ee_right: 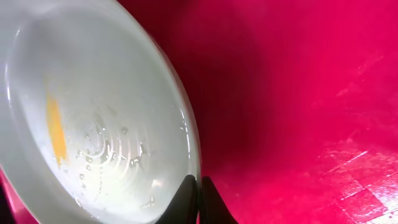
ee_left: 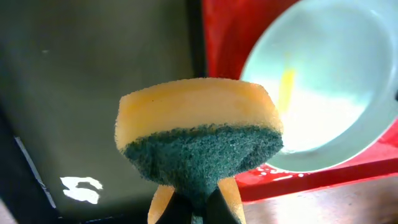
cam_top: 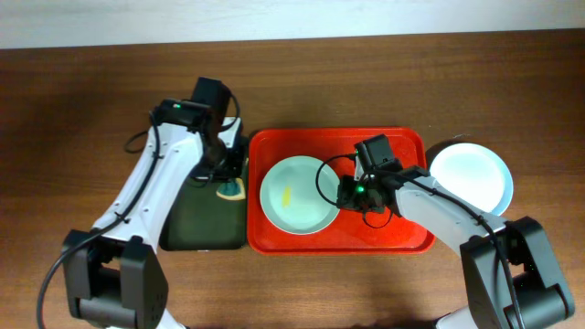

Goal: Clean dirty plates on tray and stack at the side
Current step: 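Carry the sponge with the left gripper onto the white plate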

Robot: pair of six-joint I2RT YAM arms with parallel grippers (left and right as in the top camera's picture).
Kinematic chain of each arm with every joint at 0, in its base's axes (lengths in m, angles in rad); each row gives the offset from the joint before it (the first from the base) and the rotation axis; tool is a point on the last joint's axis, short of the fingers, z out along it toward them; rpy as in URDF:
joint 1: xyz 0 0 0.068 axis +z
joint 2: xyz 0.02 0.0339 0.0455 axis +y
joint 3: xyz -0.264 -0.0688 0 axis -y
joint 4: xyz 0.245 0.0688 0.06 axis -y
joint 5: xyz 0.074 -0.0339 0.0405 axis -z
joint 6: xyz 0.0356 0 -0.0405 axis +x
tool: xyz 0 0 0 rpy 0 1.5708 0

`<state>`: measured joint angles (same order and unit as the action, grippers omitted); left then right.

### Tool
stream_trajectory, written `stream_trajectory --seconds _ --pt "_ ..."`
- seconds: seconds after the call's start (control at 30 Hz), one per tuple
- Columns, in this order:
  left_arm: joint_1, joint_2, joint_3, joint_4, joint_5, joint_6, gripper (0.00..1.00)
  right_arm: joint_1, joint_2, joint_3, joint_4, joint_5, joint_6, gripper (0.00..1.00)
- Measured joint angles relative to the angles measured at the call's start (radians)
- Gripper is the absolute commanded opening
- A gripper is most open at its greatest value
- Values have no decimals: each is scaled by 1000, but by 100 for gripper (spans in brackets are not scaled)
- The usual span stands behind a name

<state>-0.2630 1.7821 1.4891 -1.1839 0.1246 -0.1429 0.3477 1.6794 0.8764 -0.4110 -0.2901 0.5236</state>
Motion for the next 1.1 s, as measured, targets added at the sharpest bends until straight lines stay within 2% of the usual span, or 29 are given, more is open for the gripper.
stream_trajectory --seconds 0.17,0.33,0.5,0.87,1.1 --pt "-129 0 0 90 7 -93 0 0 1 0 0 -1 0 5" --pt "-200 0 0 127 6 -147 0 0 3 0 0 -1 1 5" --pt "-206 19 0 142 7 -170 0 0 3 0 0 -1 1 5" --pt "-206 250 0 179 7 -173 0 0 3 0 0 -1 1 4" --pt "-214 298 1 212 7 -173 0 0 3 0 0 -1 0 4"
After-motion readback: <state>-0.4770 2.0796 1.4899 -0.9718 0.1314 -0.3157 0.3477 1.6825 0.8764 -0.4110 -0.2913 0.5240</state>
